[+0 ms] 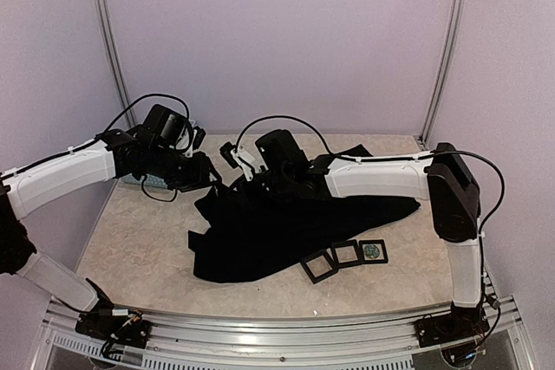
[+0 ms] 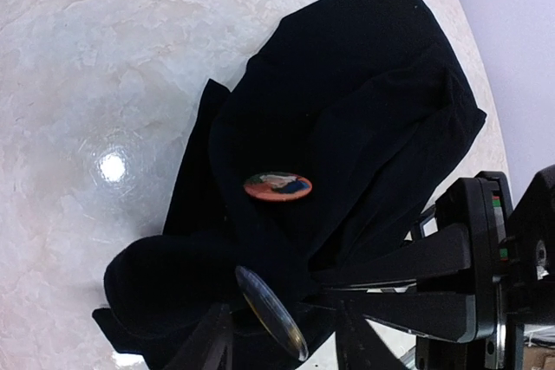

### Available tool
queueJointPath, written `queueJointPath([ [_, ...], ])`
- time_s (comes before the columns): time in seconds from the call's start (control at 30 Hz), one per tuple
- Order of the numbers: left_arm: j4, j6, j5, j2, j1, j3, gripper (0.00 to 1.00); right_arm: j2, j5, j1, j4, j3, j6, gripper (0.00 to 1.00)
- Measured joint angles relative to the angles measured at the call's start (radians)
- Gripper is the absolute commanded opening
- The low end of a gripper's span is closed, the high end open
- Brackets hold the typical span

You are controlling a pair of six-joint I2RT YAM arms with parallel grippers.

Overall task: Remove the brooch from the garment
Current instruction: Pick up the crumpled clothing from the center of the board.

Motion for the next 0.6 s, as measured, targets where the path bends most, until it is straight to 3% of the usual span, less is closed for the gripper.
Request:
queueJointPath([
  [0.1,-0.001,-0.022,0.032,-0.026,0.025,-0.017,0.6,0.0,0.005,0.001,0.002,-0.002,0.0,0.0],
  [0.33,-0.025,-0.063,0.187,-0.059,0.142,-0.03,0.69,0.0,0.034,0.008,0.0,-0.005,-0.012,0.0],
  [0.53,-0.075,-0.087,0.297,-0.021,0.166,0.01,0.71,0.0,0.066,0.022,-0.001,-0.005,-0.034,0.0],
  [0.6,-0.088,-0.09,0.322,0.003,0.166,0.034,0.64,0.0,0.077,0.027,-0.002,-0.005,-0.04,0.0],
])
